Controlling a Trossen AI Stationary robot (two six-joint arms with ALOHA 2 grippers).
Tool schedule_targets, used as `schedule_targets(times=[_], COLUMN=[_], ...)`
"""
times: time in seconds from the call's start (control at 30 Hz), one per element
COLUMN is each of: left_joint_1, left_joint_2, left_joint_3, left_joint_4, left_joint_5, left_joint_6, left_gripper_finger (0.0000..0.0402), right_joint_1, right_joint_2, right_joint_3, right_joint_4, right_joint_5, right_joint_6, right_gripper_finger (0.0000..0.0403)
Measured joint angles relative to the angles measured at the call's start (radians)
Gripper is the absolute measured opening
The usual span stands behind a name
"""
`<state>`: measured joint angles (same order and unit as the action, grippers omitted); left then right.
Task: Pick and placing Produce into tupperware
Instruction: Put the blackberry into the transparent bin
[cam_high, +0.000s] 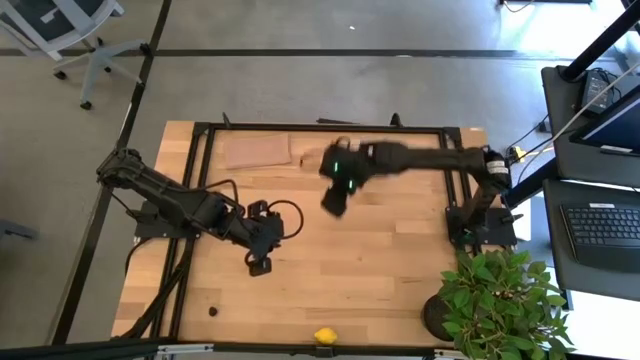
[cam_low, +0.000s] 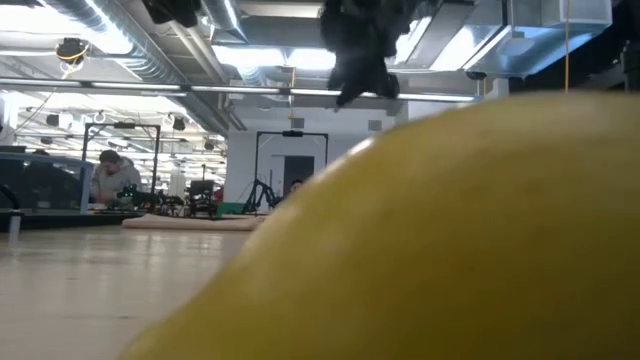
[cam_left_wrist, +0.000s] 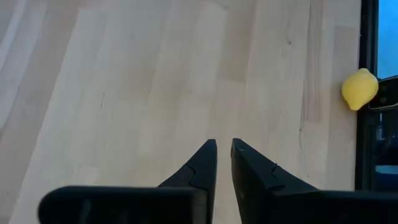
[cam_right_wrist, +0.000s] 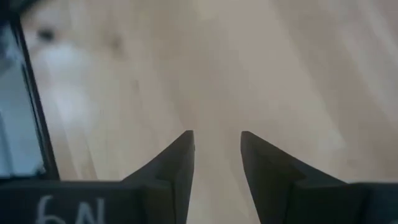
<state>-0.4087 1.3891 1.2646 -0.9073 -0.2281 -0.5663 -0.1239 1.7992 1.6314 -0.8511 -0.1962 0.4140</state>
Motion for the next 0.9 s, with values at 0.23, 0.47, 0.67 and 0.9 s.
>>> schedule_targets(times=[0.23, 0.47, 0.67, 0.9], left_joint_1=[-0.042, -0.061, -0.063, -0.063], left_joint_2=[0.000, 0.000, 0.000, 0.051], left_joint_3=[0.000, 0.000, 0.000, -0.001], left_joint_4=[0.000, 0.002, 0.002, -0.004], left_joint_5=[-0.009, -0.033, -0.010, 0.038], left_joint_6=[-0.018, -0.103, -0.111, -0.148], left_gripper_finger=[0.0061, 0.0078, 0.0116, 0.0216], right_joint_1=[0.281, 0.434, 0.469, 0.468], right_joint_2=[0.000, 0.001, 0.001, 0.001], right_joint_3=[-0.013, -0.019, -0.019, -0.019], right_joint_4=[0.059, 0.156, 0.205, 0.204], right_joint_5=[0.264, 0.281, 0.285, 0.286], right_joint_6=[-0.004, 0.011, 0.024, 0.049], right_gripper_finger=[0.0132, 0.0132, 0.0132, 0.0132])
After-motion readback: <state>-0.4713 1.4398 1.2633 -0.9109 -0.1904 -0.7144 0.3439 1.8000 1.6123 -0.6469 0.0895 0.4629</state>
